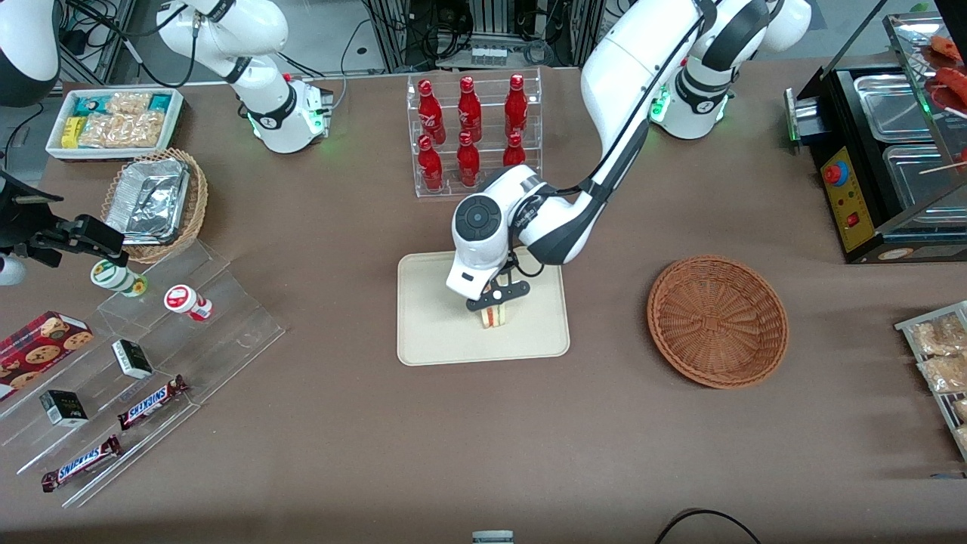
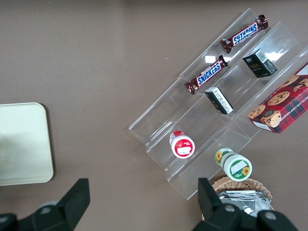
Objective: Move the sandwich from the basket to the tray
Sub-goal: 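Lower the sandwich onto the tray and open the left gripper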
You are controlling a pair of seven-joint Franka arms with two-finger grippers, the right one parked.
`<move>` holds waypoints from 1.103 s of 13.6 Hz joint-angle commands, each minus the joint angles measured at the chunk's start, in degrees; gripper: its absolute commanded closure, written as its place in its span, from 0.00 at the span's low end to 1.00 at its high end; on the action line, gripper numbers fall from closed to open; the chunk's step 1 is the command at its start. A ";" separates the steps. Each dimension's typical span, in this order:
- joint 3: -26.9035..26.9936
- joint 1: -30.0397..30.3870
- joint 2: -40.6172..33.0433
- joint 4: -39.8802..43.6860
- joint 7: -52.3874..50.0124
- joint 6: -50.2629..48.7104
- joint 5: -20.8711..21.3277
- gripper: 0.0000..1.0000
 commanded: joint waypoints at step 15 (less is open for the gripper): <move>0.85 -0.66 -8.61 2.20 -0.65 -10.43 2.03 0.00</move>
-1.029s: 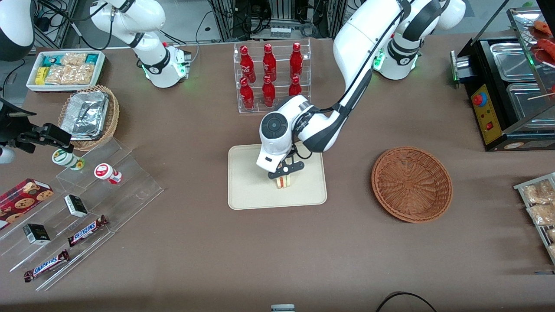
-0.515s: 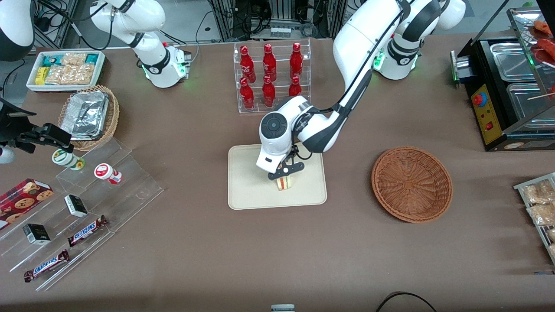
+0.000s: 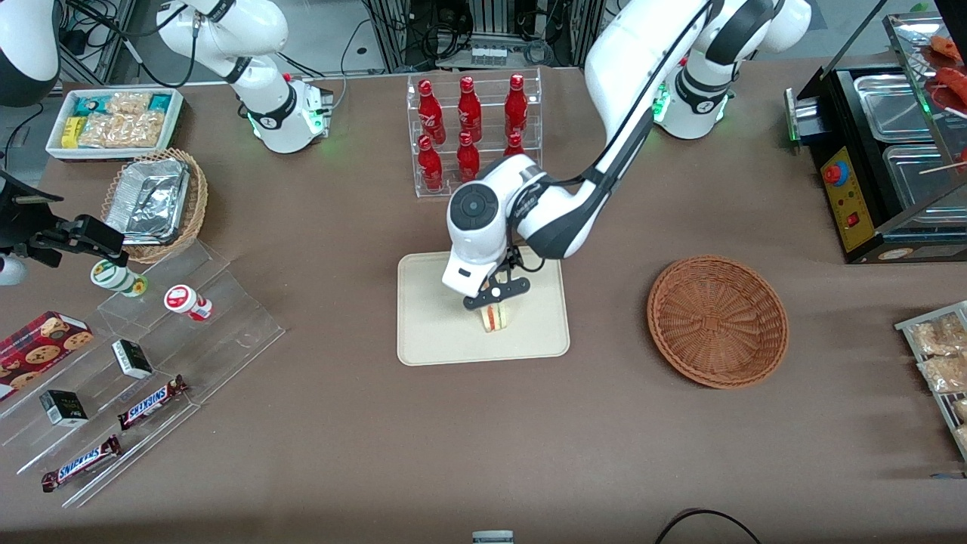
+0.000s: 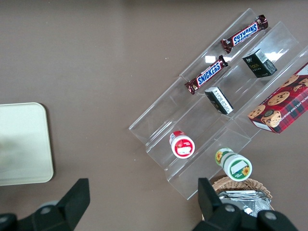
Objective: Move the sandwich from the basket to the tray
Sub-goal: 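Lower the sandwich onto the tray and open the left gripper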
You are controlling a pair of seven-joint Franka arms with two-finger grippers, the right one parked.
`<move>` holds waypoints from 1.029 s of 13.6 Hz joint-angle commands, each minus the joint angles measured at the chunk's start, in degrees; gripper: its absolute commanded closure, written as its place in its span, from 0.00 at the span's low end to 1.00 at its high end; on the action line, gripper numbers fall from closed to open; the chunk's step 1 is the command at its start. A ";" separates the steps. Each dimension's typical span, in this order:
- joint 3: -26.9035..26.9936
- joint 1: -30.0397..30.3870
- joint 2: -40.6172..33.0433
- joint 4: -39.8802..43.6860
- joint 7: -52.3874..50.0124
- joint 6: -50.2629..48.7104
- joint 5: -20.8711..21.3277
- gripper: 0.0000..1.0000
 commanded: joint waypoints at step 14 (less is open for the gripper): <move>1.01 13.43 -19.63 -9.99 32.13 -17.16 0.09 0.00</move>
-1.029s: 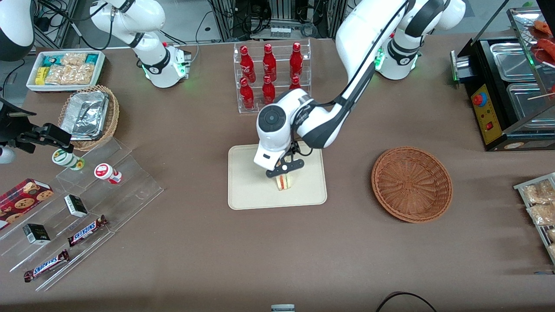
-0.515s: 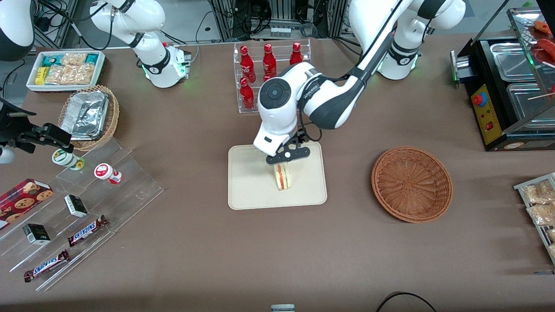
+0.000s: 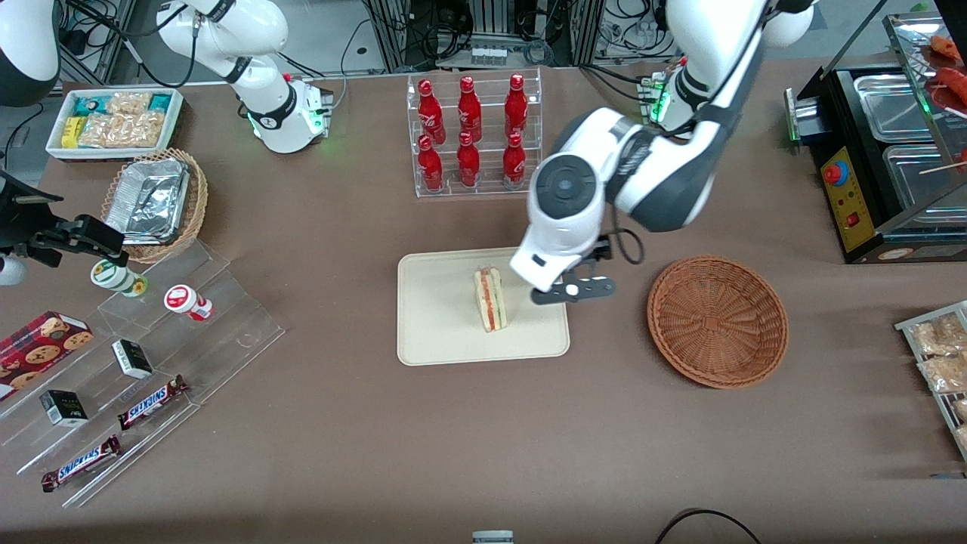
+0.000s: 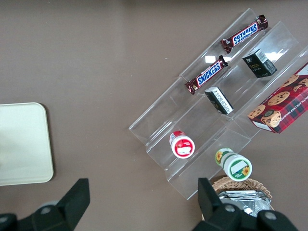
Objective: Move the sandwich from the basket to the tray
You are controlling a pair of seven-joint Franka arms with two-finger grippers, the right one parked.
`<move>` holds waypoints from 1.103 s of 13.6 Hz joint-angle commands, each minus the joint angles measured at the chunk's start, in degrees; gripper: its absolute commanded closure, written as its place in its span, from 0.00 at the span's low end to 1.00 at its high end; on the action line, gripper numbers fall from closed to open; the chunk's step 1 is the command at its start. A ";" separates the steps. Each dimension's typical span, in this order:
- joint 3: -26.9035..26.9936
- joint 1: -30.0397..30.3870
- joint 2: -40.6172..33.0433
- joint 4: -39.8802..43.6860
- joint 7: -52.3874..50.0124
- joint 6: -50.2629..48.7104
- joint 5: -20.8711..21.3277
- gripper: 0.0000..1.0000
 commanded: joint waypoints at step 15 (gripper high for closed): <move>-0.94 26.65 -25.96 -17.44 41.73 -13.06 -3.53 0.00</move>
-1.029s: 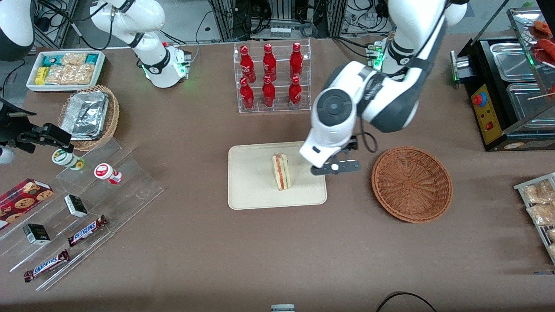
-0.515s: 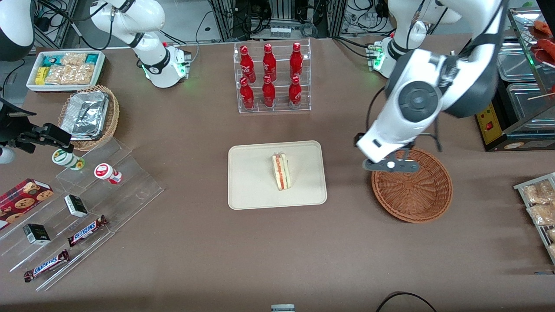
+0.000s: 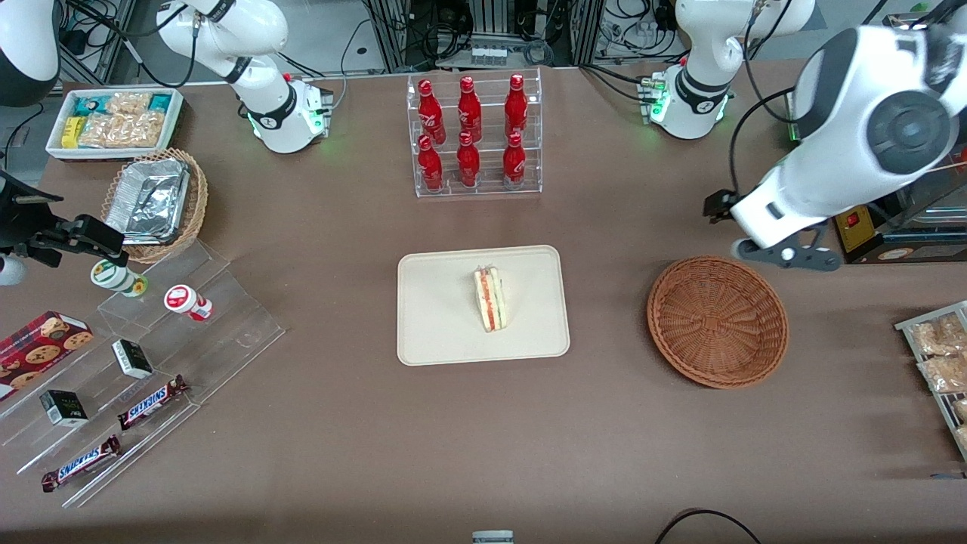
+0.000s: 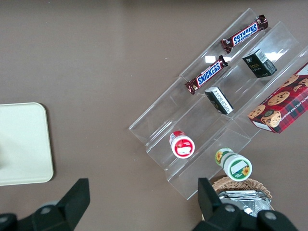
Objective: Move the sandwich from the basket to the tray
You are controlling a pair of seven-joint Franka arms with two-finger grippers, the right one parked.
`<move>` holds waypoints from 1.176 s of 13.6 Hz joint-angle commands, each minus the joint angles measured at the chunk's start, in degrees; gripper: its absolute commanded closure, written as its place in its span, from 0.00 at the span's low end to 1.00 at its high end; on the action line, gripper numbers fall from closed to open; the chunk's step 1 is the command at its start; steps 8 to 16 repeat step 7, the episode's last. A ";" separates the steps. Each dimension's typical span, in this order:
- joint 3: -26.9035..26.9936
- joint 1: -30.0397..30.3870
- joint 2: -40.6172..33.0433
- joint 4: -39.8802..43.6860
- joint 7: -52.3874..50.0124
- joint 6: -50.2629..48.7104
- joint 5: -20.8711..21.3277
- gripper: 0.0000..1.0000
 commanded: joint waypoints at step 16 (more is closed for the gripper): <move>-1.91 6.78 -4.92 0.50 2.59 -4.88 -0.57 0.00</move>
